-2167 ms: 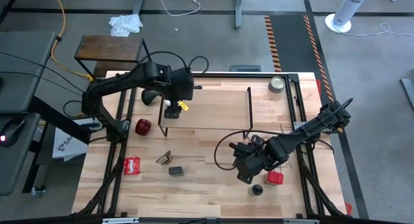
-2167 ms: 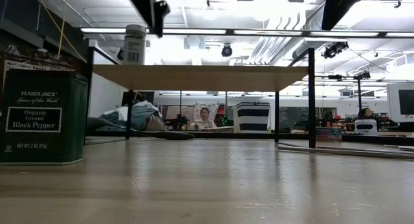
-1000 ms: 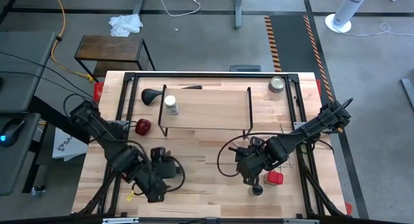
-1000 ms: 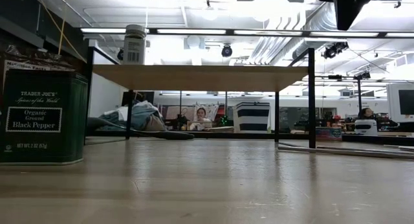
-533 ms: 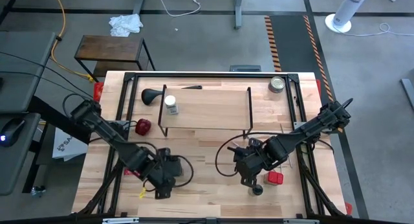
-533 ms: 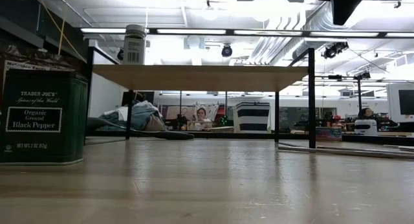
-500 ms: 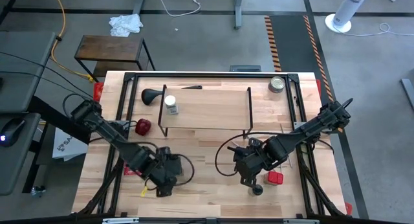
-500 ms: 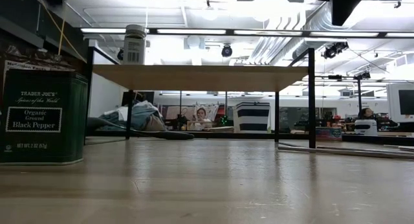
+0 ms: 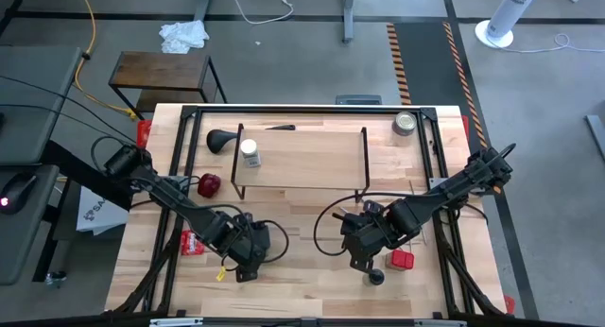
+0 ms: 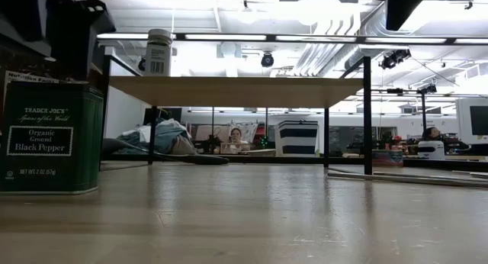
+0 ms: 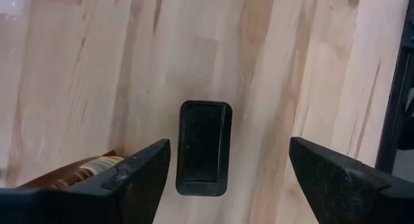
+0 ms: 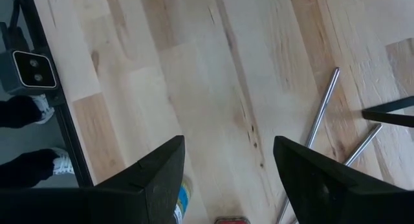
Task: Shelf spices
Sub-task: Put the black seasoning can on the shelf
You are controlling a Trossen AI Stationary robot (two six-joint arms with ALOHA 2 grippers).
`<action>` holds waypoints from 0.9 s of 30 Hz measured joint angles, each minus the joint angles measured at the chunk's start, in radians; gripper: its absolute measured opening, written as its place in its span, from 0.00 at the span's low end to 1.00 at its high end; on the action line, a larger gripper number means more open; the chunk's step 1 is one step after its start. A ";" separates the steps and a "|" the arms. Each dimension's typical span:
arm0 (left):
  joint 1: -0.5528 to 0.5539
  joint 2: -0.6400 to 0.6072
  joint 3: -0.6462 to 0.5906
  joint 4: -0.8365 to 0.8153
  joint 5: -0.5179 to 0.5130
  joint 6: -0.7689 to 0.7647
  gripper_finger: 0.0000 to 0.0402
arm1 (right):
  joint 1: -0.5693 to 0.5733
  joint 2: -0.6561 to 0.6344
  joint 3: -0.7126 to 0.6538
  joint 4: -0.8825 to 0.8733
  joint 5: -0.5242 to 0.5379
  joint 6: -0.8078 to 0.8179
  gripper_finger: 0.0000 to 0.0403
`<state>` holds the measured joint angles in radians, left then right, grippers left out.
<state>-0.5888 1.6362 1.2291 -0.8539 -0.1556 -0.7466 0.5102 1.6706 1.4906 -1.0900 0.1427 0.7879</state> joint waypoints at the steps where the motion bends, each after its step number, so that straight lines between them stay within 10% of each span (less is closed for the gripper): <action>1: 0.000 0.000 -0.007 0.007 -0.002 0.006 0.77 | 0.000 0.000 0.000 0.000 0.003 0.000 0.58; 16: 0.001 0.000 -0.155 0.204 -0.014 0.025 0.74 | 0.000 0.000 0.000 0.001 0.024 -0.001 0.58; 27: 0.021 0.022 -0.098 0.202 -0.009 0.049 0.28 | 0.000 0.000 0.000 -0.005 0.029 0.025 0.58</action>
<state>-0.5679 1.6579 1.1308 -0.6515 -0.1642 -0.6976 0.5106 1.6704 1.4906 -1.0946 0.1715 0.8127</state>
